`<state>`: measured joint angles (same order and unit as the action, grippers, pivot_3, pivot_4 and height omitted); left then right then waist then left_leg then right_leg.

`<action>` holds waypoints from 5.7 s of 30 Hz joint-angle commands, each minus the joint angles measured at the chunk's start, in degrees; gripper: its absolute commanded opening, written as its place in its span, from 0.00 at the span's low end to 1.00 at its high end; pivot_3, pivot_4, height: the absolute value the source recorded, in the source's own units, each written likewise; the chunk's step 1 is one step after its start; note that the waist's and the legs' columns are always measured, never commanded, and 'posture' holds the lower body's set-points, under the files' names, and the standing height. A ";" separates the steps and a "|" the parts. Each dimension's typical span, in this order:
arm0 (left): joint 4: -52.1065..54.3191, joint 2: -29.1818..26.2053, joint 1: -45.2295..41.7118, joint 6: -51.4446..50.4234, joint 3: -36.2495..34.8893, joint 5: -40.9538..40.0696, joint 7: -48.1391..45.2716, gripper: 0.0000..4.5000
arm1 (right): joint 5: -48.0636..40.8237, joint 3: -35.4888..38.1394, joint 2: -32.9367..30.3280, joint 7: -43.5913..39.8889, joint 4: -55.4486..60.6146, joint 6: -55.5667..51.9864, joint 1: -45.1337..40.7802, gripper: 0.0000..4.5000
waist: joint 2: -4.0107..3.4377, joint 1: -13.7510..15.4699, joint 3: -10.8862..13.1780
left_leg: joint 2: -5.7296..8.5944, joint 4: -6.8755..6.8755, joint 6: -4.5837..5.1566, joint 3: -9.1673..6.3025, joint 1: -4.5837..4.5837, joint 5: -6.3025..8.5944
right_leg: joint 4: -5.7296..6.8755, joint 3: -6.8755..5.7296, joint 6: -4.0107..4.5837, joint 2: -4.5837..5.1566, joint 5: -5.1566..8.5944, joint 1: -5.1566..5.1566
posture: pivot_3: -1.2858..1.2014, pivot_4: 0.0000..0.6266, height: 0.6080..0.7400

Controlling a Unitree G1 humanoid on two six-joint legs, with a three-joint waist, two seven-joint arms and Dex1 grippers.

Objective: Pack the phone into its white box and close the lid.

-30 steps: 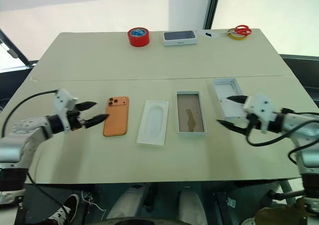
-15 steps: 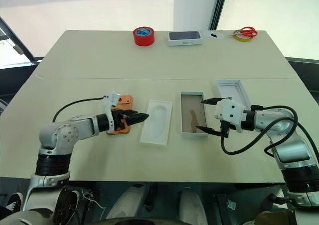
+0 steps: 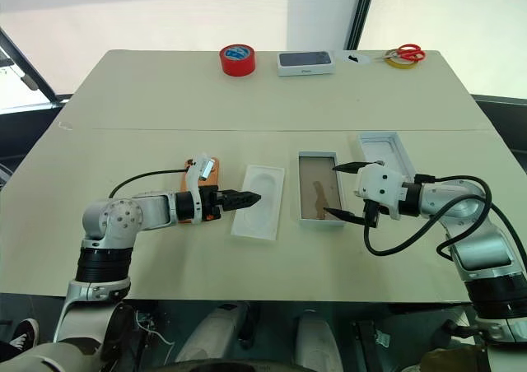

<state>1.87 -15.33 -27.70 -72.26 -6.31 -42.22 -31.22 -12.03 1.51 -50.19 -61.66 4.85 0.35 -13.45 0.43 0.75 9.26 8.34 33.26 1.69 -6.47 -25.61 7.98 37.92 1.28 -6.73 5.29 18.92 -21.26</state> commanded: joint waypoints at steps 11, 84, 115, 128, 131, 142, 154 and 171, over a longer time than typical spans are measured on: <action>-1.45 0.42 0.68 -0.16 -1.95 -1.55 1.15 0.02 | 0.91 -1.38 -0.49 -1.76 3.01 2.74 0.94 1.00 | 0.01 -0.07 -0.01 | -0.01 0.00 0.00 0.00 0.06 0.00 | 0.00 0.00 0.02 0.00 0.01 0.06 | 0.52 0.24 0.97; -17.51 4.37 -11.69 7.82 -1.74 -3.27 -0.38 0.44 | 0.35 -1.49 3.05 -2.33 0.71 -11.87 -2.65 0.72 | 0.17 -0.09 0.08 | 0.01 -0.03 -0.11 -0.07 -0.02 -0.06 | 0.06 -0.02 -0.12 -0.04 -0.08 -0.06 | 0.52 0.24 0.97; 7.59 -24.07 18.38 39.04 -5.83 7.14 -22.94 0.65 | 20.45 -21.81 20.30 10.57 -17.18 -5.05 -20.97 0.01 | 0.08 -1.41 0.12 | 0.00 -0.34 -0.19 -0.08 0.10 -0.09 | 0.08 0.07 0.13 -0.10 0.01 -0.16 | 0.52 0.24 0.97; -2.68 -23.79 15.19 17.66 -17.15 -3.53 -11.88 0.65 | 14.25 -16.26 27.41 12.45 -15.95 -7.52 -26.98 0.01 | 0.07 -1.73 0.12 | -0.07 -0.37 -0.20 -0.12 0.14 -0.09 | 0.20 0.09 -0.06 -0.22 -0.09 -0.24 | 0.52 0.24 0.97; -6.72 -23.07 12.70 13.74 -18.88 -5.46 -9.75 0.65 | 15.59 -18.64 31.04 13.37 -16.25 -7.53 -30.28 0.01 | 0.08 -1.68 0.12 | -0.07 -0.37 -0.21 -0.12 0.14 -0.10 | 0.20 0.08 -0.07 -0.22 -0.09 -0.24 | 0.52 0.24 0.97; -11.66 -22.73 10.28 7.50 -16.98 -6.04 -9.58 0.65 | 24.53 -32.66 39.50 10.41 -22.72 -13.47 -35.38 0.01 | 0.11 -1.52 0.10 | -0.08 -0.38 -0.28 -0.12 0.16 -0.14 | 0.24 0.08 -0.01 -0.28 -0.14 -0.24 | 0.52 0.24 0.97; -10.56 -18.12 10.03 8.65 -10.64 -2.02 -8.25 0.65 | 30.71 -35.91 42.67 13.39 -30.68 -11.67 -37.22 0.01 | 0.04 -1.31 0.01 | -0.08 -0.43 -0.33 -0.13 0.25 -0.17 | 0.26 0.08 0.00 -0.28 -0.15 -0.21 | 0.52 0.24 0.97; -9.59 -12.85 4.99 -1.11 -10.86 -4.03 -6.71 0.65 | 30.94 -34.48 42.63 12.54 -30.21 -12.32 -36.39 0.01 | 0.02 -1.20 -0.10 | -0.05 -0.43 -0.34 -0.14 0.27 -0.17 | 0.27 0.06 0.00 -0.27 -0.15 -0.16 | 0.52 0.24 0.97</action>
<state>-8.10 -29.99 -22.57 -70.70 -21.06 -44.38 -36.56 19.14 -32.81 -8.64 -48.89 -26.12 -12.23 -49.67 0.44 -0.45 9.16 8.29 32.83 1.34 -6.61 -25.35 7.80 38.19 1.34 -6.73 5.03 18.77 -21.42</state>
